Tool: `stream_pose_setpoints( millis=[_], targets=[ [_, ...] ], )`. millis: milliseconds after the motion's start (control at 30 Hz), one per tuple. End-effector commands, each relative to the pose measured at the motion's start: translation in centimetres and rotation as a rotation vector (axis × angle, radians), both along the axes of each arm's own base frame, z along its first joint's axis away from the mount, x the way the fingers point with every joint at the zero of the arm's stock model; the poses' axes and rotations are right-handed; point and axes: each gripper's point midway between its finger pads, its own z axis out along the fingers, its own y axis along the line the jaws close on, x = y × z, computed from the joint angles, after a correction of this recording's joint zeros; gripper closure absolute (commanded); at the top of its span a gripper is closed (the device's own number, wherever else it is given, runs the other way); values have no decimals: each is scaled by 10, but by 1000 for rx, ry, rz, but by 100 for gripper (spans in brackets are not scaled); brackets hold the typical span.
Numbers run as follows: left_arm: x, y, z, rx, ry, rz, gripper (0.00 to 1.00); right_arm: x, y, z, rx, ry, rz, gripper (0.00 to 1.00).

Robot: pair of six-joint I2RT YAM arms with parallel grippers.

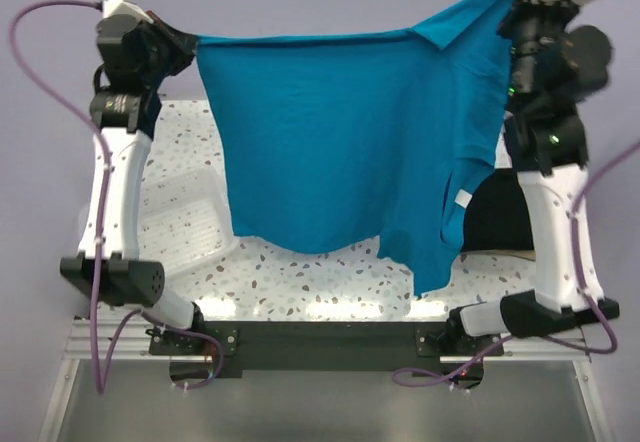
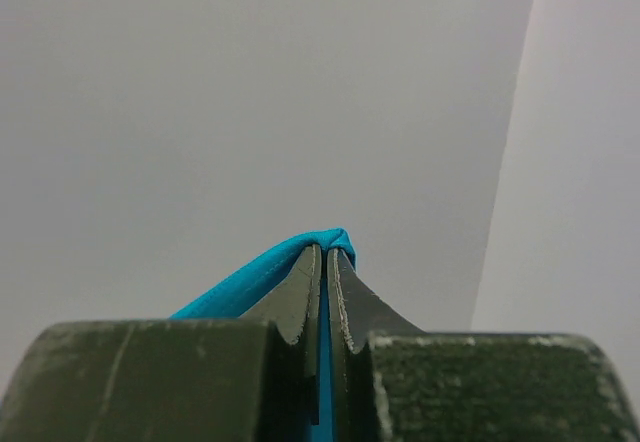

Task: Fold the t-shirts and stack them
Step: Flatten the tshirt out

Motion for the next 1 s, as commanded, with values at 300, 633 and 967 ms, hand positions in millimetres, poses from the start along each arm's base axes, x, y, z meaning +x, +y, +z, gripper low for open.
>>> stream_pose_setpoints(
  millis=[300, 633, 967],
  targets=[
    [201, -23, -267, -31, 385, -117, 41, 276, 3, -314, 21, 656, -71, 38],
    [162, -43, -305, 22, 503, -179, 28, 269, 35, -390, 124, 839, 80, 1],
    [96, -64, -363, 111, 758, -209, 26, 175, 85, -433, 231, 1070, 323, 1]
  ],
)
